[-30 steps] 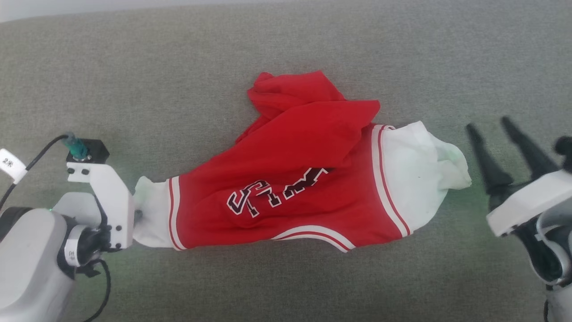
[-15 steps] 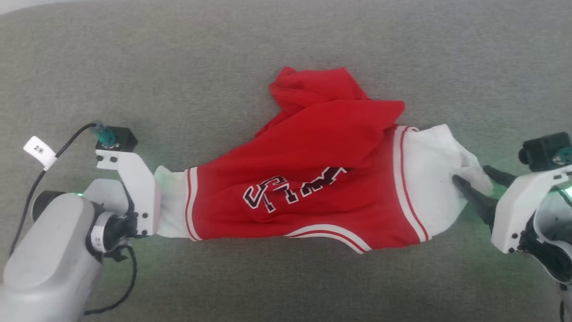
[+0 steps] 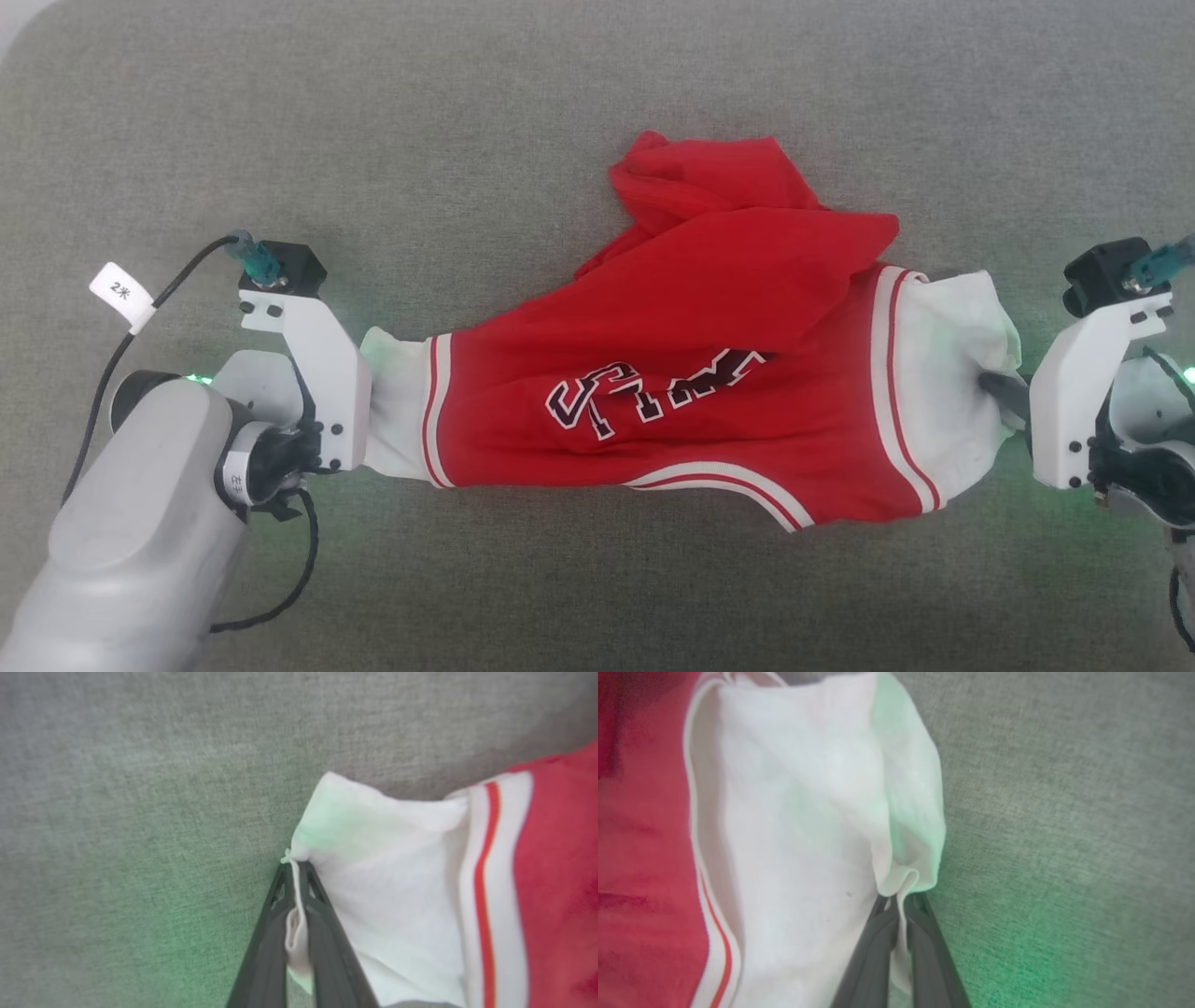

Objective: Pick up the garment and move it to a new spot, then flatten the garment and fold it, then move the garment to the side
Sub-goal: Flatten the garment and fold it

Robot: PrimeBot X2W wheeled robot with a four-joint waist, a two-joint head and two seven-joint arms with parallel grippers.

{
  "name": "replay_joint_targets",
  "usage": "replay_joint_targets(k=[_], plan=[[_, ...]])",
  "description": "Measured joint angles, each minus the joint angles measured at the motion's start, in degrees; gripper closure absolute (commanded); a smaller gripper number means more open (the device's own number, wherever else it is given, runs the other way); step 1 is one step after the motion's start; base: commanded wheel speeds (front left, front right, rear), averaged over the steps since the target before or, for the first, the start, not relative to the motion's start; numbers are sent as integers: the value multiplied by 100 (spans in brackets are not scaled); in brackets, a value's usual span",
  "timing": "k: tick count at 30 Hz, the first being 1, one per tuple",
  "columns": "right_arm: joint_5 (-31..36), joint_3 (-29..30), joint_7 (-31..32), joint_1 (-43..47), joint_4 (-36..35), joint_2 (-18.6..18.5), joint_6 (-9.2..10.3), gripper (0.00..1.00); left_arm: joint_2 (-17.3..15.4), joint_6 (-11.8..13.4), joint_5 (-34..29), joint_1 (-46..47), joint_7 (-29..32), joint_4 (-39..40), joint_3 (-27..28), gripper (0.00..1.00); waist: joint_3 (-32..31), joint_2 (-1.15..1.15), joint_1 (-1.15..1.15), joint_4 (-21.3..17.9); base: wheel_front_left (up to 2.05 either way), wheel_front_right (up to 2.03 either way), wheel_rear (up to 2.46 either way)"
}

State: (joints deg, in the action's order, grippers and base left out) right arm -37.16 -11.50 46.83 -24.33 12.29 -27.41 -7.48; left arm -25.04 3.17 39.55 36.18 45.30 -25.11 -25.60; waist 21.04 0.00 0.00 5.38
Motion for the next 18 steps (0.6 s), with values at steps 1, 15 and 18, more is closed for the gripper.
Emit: replay_joint_targets(k=[1,15,18], plan=[[-24,10,36,-30,16,-2,0,100,8,-10,18,16,-26,-31,13,100,-20,0,0,1,0,0,0],[-435,274,245,-910,-527,2,-1,100,-336,-41,181,841,534,789,192,100,-662,-1,0,-126,0,0,0],[-479,236,119,-1273,-608,-13,-2,100,-523,-32,169,1128,708,1031,260,100,-862,-1,0,-194,0,0,0]])
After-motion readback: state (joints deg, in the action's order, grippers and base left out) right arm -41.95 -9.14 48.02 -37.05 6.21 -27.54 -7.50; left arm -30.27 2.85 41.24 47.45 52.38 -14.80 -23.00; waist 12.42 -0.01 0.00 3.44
